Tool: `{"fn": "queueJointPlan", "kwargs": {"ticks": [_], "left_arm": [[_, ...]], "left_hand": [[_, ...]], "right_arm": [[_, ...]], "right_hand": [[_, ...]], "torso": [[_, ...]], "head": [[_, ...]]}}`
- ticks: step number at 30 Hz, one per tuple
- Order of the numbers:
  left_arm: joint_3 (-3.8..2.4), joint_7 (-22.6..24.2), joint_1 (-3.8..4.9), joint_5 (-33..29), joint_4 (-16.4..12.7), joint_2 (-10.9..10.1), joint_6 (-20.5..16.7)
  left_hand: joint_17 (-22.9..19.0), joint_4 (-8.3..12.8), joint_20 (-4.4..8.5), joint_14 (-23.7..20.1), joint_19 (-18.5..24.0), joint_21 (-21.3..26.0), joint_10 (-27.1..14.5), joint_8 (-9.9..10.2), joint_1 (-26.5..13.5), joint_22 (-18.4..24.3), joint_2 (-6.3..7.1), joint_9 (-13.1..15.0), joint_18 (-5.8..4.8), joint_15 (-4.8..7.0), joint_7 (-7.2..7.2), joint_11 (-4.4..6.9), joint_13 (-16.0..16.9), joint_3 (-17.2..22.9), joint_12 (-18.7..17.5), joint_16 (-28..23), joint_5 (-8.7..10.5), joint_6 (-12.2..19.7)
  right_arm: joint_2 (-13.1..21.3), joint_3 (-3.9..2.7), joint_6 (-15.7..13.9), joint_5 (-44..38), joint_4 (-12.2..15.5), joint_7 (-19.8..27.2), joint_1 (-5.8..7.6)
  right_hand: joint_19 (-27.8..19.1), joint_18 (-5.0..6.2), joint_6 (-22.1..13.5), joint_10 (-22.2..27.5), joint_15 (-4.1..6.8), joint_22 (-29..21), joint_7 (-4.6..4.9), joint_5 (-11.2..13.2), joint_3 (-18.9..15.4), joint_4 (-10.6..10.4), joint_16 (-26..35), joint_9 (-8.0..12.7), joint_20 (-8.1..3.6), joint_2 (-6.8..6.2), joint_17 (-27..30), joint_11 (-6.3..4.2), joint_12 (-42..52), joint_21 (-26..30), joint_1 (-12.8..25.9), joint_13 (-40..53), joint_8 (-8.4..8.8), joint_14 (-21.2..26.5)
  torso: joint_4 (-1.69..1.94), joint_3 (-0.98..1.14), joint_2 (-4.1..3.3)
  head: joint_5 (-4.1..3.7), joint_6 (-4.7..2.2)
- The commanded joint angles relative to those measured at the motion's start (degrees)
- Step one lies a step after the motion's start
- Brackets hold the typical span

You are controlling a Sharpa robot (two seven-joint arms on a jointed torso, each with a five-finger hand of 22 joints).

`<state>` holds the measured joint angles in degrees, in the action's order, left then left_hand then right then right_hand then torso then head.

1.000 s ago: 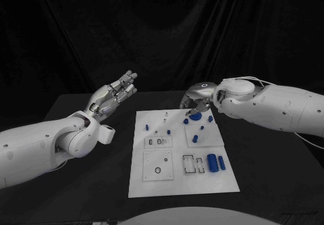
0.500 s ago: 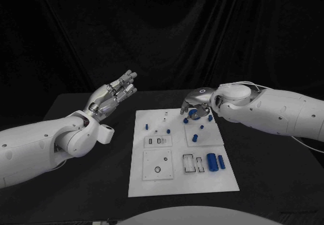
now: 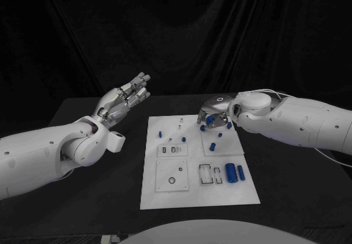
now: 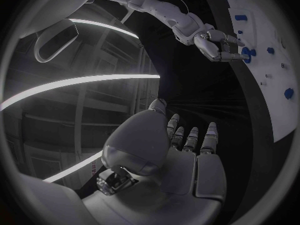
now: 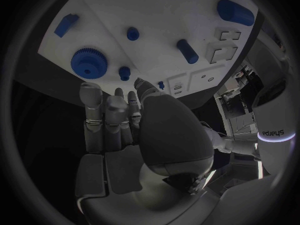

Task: Assemble the parts on the task board

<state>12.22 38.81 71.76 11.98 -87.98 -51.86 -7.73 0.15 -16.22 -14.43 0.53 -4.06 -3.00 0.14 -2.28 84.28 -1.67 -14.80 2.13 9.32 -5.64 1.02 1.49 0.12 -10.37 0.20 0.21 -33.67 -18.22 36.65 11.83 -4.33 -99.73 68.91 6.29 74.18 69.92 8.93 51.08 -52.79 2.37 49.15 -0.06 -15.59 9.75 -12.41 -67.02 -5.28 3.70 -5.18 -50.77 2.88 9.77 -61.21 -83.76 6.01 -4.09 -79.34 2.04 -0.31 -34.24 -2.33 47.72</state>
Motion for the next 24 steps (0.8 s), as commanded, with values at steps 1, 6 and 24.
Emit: {"fn": "queueJointPlan", "kwargs": {"ticks": [1,6,24], "left_arm": [[-0.06,4.74,-0.02,0.05,0.00,0.06,0.72],[-0.06,4.56,-0.04,0.05,0.11,0.04,1.00],[-0.05,3.97,-0.17,0.05,0.57,0.00,1.99]], "left_hand": [[0.09,-0.11,-0.40,0.16,0.03,-0.24,0.07,0.12,0.67,-0.10,0.09,-0.06,1.07,-0.44,-0.07,-0.20,-0.06,0.35,-0.14,0.04,-0.39,0.18],[0.09,-0.11,-0.42,0.16,0.03,-0.25,0.06,0.12,0.70,-0.10,0.09,-0.06,1.07,-0.45,-0.07,-0.20,-0.06,0.37,-0.14,0.04,-0.41,0.19],[0.12,-0.04,-0.67,0.27,-0.15,-0.38,0.14,0.14,1.04,-0.15,0.09,-0.05,1.07,-0.70,0.10,-0.47,-0.04,0.67,-0.11,0.07,-0.54,0.13]], "right_arm": [[-0.35,-0.04,-0.97,-0.83,-0.45,-1.56,-0.30],[-0.94,-0.04,-1.48,-0.84,-1.27,-1.30,-0.61],[-2.48,-0.04,-3.50,-1.52,-4.18,-0.49,-2.17]], "right_hand": [[-0.58,-0.38,0.22,0.45,0.12,0.30,-0.19,-1.42,0.85,0.30,-0.33,-0.13,0.07,-0.36,-0.14,0.21,0.46,-0.28,-0.53,0.12,0.12,0.44],[-0.81,-0.37,0.43,0.74,0.18,1.10,-0.24,-6.83,3.21,1.34,-0.44,-0.39,0.02,-1.08,0.00,0.14,0.96,-0.48,-1.66,0.20,0.10,0.66],[-0.76,-0.41,2.58,-0.26,0.27,2.29,0.02,-1.98,4.26,1.15,-0.84,-1.66,-0.03,-2.07,-0.12,-0.03,2.44,-0.68,-0.39,0.64,-0.66,0.52]], "torso": [[0.00,0.01,-0.02],[0.01,-0.02,-0.01],[0.01,-0.04,0.03]], "head": [[0.05,0.07],[0.09,0.58],[0.20,1.30]]}}
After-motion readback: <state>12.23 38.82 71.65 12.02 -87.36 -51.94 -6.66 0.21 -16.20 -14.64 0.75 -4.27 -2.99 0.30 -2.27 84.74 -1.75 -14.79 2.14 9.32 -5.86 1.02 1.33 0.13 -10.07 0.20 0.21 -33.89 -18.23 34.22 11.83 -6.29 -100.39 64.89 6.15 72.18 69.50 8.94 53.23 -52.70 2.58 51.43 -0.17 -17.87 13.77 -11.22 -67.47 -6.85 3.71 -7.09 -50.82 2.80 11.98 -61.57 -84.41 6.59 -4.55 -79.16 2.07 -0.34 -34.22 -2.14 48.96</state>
